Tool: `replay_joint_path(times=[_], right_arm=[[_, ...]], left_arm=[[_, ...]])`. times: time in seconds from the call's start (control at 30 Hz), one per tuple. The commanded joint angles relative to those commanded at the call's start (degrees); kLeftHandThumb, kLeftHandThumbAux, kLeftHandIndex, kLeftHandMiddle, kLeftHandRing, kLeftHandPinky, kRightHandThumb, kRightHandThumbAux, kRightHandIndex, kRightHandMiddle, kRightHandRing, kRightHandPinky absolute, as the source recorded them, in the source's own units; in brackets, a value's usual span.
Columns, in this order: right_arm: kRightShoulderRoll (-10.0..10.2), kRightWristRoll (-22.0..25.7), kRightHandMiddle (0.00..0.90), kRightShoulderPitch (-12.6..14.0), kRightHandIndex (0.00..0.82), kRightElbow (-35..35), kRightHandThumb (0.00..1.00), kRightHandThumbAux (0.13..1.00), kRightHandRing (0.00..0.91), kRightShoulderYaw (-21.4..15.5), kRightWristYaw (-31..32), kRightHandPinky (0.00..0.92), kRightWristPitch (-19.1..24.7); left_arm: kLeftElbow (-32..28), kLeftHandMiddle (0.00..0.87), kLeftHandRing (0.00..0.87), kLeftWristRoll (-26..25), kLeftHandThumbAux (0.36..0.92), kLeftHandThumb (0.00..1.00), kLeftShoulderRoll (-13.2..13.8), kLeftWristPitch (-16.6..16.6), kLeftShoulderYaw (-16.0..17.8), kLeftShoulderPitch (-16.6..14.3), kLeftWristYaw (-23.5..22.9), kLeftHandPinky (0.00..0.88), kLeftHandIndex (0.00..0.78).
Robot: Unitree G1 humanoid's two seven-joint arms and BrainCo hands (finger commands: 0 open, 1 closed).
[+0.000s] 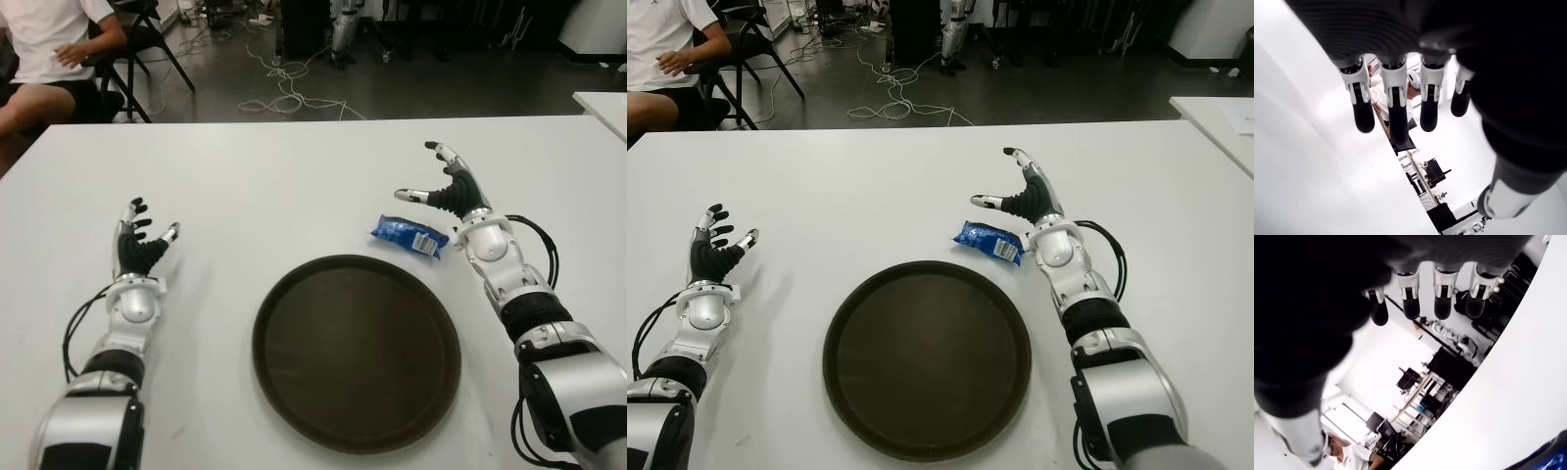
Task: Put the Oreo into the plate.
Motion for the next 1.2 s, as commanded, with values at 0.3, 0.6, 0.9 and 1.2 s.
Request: replay_joint_path(times=[0.3, 0.6, 0.9, 1.2], right_arm=[[-1.24, -6.13, 0.077, -2.00, 0.098, 1.09, 0.000, 0.705, 0.065, 4.88, 0.93, 0.055, 4.71], [-1.81, -10.05, 0.131, -3.65, 0.158, -1.10, 0.000, 0.692, 0.111, 9.04, 7.57, 0.079, 14.75], [-1.58, -12.56, 0.101, -4.16, 0.105, -4.81, 0.000, 0.692, 0.092, 11.15, 9.91, 0.062, 21.85], [-1.81, -13.41, 0.102, -4.55, 0.116, -5.67, 0.000, 0.737, 0.089, 12.09, 10.10, 0.053, 24.41]], left_arm=[[0.22, 0.184, 0.208, 1.04, 0.709, 0.229, 0.28, 0.35, -0.60, -0.07, 0.87, 0.250, 0.100], [0.20, 0.178, 0.204, 0.79, 0.715, 0.219, 0.18, 0.11, -0.32, -0.02, 0.78, 0.227, 0.097], [-0.07, 0.167, 0.196, 0.31, 0.710, 0.219, -0.09, -0.35, 0.03, 0.09, 0.52, 0.225, 0.097], [-0.34, 0.171, 0.194, -0.23, 0.717, 0.245, -0.34, -0.44, 0.31, 0.13, 0.24, 0.221, 0.099]])
